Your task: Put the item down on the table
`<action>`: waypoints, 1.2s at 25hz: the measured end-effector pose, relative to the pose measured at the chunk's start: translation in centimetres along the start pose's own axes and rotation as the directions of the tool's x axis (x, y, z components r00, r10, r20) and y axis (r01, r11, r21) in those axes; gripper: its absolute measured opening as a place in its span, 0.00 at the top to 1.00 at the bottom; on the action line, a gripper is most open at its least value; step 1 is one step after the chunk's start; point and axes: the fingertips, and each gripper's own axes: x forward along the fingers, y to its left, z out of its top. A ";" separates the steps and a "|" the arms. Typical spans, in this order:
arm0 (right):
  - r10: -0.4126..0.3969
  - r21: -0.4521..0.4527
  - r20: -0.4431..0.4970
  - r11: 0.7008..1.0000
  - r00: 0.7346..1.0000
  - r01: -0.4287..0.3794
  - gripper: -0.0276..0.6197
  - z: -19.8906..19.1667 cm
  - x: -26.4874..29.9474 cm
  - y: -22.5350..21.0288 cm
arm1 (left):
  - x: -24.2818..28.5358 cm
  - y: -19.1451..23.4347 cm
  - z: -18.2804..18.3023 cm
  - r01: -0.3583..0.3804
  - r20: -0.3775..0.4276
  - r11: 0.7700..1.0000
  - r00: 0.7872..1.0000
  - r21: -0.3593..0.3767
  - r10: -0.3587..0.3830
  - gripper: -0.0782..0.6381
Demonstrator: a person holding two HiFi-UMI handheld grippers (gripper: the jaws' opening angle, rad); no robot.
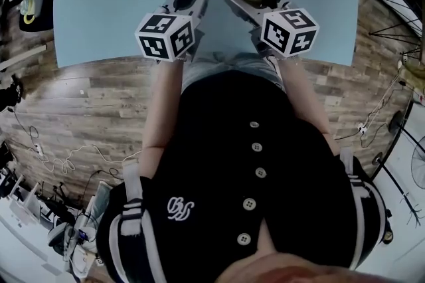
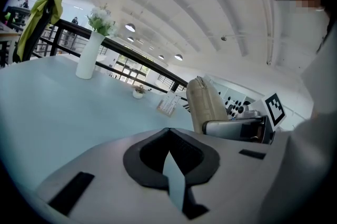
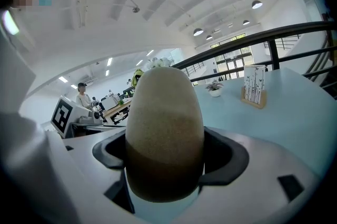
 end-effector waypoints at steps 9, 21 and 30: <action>0.052 -0.065 -0.100 0.996 0.994 -0.059 0.34 0.6 1.1 -2.4 | 1.1 1.1 0.3 -0.046 0.019 0.998 0.999 -0.043 0.047 0.88; 0.082 -0.166 -0.225 0.979 0.971 -0.121 0.34 0.1 6.3 -4.7 | 1.3 5.3 -1.4 -0.167 -0.013 0.977 0.986 -0.130 0.167 0.88; 0.075 -0.175 -0.316 0.975 0.946 -0.136 0.34 -2.3 10.4 -6.3 | 1.7 6.5 -3.5 -0.185 -0.047 0.963 0.983 -0.194 0.179 0.88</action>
